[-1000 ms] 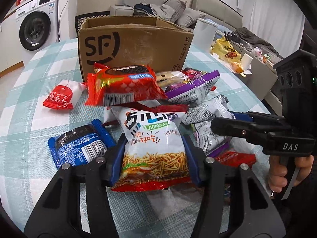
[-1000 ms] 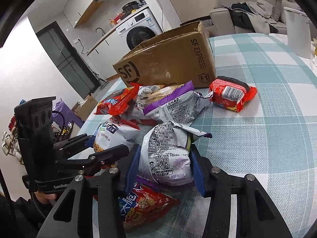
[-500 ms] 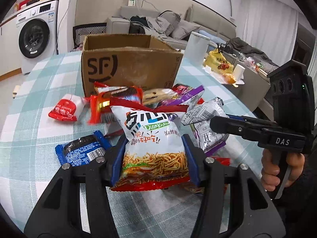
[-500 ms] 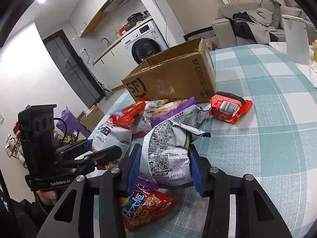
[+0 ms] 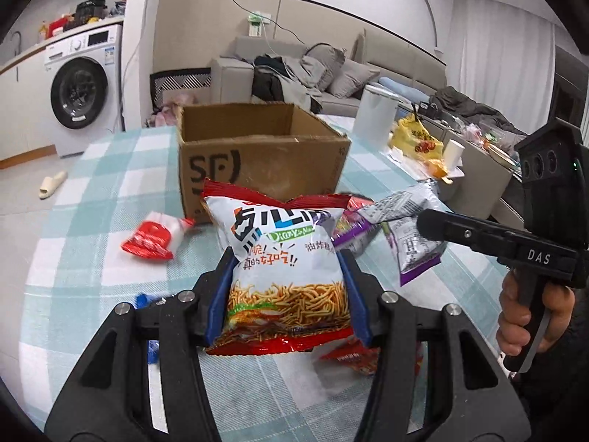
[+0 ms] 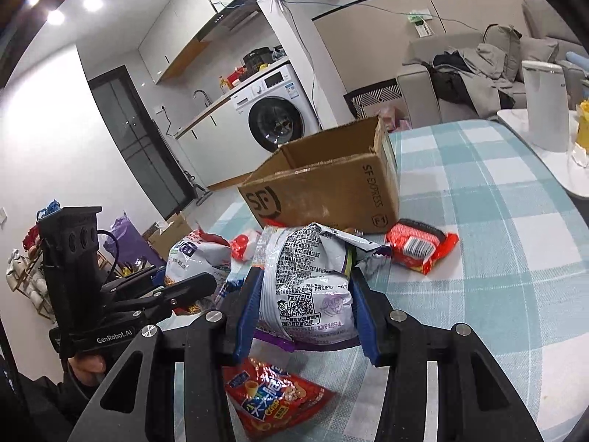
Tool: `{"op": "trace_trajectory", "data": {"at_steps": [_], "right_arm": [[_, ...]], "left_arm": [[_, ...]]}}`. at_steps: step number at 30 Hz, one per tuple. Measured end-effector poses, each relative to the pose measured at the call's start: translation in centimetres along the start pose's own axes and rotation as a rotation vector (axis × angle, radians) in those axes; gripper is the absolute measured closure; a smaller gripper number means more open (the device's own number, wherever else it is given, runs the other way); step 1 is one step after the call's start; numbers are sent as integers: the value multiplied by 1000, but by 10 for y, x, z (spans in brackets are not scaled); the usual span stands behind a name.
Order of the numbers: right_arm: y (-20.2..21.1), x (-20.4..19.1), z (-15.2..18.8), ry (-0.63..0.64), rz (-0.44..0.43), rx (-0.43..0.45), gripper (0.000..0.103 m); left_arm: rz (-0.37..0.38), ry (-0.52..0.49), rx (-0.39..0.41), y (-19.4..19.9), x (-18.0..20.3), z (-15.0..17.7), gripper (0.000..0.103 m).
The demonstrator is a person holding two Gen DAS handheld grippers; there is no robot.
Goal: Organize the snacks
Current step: 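Lift both held bags and carry them over the open cardboard box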
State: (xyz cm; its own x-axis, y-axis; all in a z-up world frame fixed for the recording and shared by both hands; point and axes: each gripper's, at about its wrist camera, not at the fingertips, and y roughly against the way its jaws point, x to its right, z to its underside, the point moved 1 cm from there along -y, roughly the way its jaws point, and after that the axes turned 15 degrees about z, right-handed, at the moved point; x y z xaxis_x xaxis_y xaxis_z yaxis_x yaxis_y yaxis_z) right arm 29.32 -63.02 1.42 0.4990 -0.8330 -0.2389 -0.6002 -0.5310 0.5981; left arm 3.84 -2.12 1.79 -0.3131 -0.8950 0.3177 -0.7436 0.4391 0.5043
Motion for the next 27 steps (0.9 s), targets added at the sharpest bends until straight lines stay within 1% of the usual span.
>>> {"op": "trace_trajectory", "data": {"at_steps": [7,14,27], "right_arm": [[4,-4,-19,19,15,44,57],[7,-7,-37,26,24,79,57],[1,-15,-67,28,30,113,57]], "left_arm": [[-57,-6,53,12,-8,-20,52],[-113,-4,75,4,-18,-41,52],[-150,-5,103,-8,-27,-72,52]]}}
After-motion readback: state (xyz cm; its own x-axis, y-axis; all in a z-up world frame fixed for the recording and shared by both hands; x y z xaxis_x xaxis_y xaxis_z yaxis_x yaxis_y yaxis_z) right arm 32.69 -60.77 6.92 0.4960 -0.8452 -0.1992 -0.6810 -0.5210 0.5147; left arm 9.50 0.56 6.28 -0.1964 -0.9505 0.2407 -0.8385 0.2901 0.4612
